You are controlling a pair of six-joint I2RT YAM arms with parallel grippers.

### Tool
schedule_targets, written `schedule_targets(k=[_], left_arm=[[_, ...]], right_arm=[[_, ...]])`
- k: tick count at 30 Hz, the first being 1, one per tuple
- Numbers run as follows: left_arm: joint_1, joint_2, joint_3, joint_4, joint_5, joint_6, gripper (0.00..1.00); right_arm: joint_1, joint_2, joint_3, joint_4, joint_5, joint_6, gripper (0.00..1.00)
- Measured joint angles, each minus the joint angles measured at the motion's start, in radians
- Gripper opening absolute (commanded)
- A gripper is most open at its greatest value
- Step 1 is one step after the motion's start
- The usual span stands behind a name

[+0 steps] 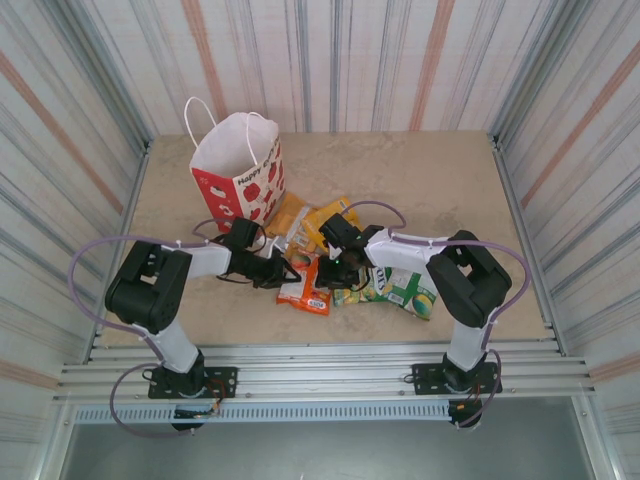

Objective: Place the snacks into the paper bag

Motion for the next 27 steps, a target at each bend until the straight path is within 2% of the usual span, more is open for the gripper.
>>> schedule_targets(k=[5,12,19,27], left_arm=[[-0.006,-0.09,0.002,-0.057,-0.021,0.008,0.12],[-0.008,-0.303,0.098,-0.297,-0.12,0.083,0.05],[-0.022,-0.435,0.373,-0.594,-0.249,0.254,0.04],[-0.03,-0.412,0.755,-0.867,-0.451,0.48,0.03]], right_arm=[[-0.002,-0.022,-0.002,0.007,0.007,-0.001,0.52],[-0.027,-0.206,-0.009,0.002,0.057,-0.014,0.54],[-0.06,-0.42,-0.008,0.003,0.125,-0.072,0.55],[-0.073,-0.495,0.063,-0.005,0.168,-0.16,0.54]])
